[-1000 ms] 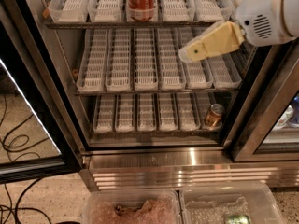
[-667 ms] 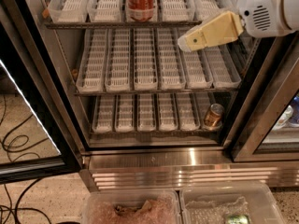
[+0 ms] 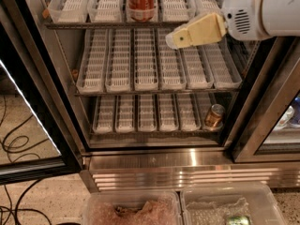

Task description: Pick coke can from top shelf of fridge

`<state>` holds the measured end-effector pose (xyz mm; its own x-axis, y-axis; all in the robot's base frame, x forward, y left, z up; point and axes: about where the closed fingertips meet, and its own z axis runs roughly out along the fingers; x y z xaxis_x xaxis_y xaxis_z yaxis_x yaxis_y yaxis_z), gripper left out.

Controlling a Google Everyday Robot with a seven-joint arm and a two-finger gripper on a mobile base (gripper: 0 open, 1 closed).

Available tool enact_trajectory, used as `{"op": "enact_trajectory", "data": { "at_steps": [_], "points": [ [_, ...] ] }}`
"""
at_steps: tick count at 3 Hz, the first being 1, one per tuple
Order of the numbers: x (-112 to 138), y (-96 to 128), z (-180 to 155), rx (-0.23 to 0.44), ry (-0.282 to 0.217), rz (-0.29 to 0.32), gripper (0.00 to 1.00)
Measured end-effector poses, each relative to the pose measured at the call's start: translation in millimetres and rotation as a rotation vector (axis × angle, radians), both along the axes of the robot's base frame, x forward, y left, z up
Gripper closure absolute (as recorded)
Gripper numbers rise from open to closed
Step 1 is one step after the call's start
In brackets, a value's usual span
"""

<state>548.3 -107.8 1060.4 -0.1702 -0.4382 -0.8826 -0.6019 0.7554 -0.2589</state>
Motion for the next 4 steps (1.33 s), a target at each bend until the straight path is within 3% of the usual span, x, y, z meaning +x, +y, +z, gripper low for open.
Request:
{"op": "enact_trajectory", "data": {
  "at_steps": [1,2,3,4],
  "points": [
    [13.2,18.0,-0.4,0.105,-0.033,-0.056,0.00],
    [16.9,15.8,9.7,0.119,-0.067,-0.074,0.00],
    [16.8,15.9,9.7,0.119,-0.067,-0.074,0.00],
    [25.1,32.4,14.4,0.134,-0.098,-0.069,0.00]
  ]
}}
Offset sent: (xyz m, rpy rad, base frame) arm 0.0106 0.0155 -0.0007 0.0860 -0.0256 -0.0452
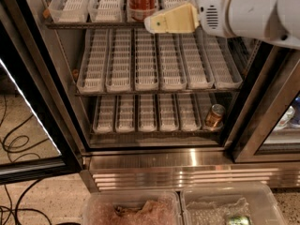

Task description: Pick coke can from top shelf of fridge

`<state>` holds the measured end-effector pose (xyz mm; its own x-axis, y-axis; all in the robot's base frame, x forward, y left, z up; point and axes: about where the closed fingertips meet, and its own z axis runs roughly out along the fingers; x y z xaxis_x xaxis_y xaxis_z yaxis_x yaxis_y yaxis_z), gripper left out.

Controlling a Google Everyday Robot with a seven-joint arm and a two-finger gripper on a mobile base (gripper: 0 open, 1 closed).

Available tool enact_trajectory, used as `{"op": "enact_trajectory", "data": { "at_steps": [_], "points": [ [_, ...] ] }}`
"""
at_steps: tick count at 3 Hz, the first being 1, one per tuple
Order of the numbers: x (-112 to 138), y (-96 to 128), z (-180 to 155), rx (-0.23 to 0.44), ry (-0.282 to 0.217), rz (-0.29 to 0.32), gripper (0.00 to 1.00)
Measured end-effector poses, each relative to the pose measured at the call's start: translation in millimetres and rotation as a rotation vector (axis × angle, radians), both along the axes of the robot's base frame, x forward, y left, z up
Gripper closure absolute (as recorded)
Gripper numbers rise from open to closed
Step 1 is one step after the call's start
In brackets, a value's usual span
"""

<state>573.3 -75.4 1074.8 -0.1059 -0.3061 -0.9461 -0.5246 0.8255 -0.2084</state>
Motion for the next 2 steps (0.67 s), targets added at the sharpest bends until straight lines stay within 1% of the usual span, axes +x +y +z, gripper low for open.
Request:
{"op": "enact_trajectory", "data": {
  "at_steps": [1,2],
  "points": [
    [14.8,23.4,12.6,0.050,-0.062,-0.025,0.00],
    [14.9,23.4,12.6,0.050,-0.062,-0.025,0.00]
  ]
}}
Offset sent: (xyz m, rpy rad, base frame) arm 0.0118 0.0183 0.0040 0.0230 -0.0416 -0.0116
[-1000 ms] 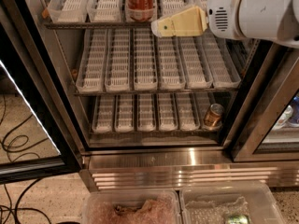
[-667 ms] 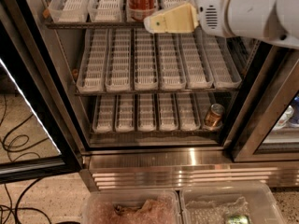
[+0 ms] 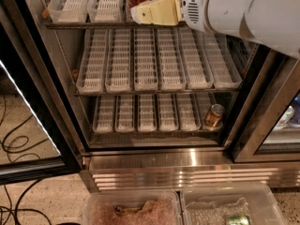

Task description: Pick coke can from top shelf of fridge

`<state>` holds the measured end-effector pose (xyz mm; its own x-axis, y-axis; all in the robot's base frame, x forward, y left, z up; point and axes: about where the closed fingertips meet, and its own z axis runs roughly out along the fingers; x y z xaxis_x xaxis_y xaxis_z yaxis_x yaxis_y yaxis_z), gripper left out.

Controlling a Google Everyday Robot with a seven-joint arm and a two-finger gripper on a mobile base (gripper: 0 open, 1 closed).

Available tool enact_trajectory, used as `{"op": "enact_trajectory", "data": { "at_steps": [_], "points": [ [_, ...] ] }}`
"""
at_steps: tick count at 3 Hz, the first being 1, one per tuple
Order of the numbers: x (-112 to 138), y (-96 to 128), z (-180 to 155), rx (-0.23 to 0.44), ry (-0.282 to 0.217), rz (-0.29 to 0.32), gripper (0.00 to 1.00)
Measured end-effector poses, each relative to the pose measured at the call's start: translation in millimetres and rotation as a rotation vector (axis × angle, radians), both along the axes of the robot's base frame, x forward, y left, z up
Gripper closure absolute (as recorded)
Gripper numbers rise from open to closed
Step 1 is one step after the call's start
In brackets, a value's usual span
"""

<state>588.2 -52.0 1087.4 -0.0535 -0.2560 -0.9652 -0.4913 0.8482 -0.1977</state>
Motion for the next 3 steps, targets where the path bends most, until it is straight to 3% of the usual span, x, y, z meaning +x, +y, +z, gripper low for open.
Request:
{"op": "enact_trajectory", "data": {
  "at_steps": [2,3],
  "points": [
    [16.9,2.0,-19.7,0.095,-0.036,-0.051,0.00],
    [16.8,2.2,-18.5,0.099,-0.040,-0.052,0.00]
  ]
}}
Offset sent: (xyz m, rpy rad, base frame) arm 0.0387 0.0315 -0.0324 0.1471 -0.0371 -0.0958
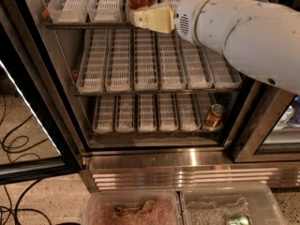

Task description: Pick coke can from top shelf of fridge

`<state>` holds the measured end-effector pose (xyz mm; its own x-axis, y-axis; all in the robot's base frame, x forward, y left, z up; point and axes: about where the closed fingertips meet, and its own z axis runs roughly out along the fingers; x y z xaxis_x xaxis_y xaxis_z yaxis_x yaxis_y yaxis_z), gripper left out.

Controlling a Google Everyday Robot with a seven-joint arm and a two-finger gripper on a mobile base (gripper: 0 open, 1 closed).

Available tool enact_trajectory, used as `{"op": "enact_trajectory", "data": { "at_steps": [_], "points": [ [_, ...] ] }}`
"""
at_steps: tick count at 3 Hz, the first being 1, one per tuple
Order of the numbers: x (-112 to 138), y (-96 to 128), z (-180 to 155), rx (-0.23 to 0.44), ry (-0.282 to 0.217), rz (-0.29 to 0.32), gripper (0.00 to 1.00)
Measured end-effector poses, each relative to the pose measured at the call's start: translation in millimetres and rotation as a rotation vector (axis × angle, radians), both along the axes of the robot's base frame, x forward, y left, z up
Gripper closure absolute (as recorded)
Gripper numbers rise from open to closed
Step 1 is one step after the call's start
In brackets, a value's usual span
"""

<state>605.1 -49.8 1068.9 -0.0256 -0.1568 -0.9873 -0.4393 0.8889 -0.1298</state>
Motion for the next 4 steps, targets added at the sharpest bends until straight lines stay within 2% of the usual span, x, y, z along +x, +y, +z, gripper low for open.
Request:
{"op": "enact_trajectory", "data": {
  "at_steps": [1,3,4],
  "points": [
    [18.2,8.0,3.5,0.032,-0.035,0.004,0.00],
    [23.6,15.9,4.8,0.050,-0.050,0.011,0.00],
    [31.8,27.0,3.8,0.089,-0.052,0.019,0.00]
  ]
}}
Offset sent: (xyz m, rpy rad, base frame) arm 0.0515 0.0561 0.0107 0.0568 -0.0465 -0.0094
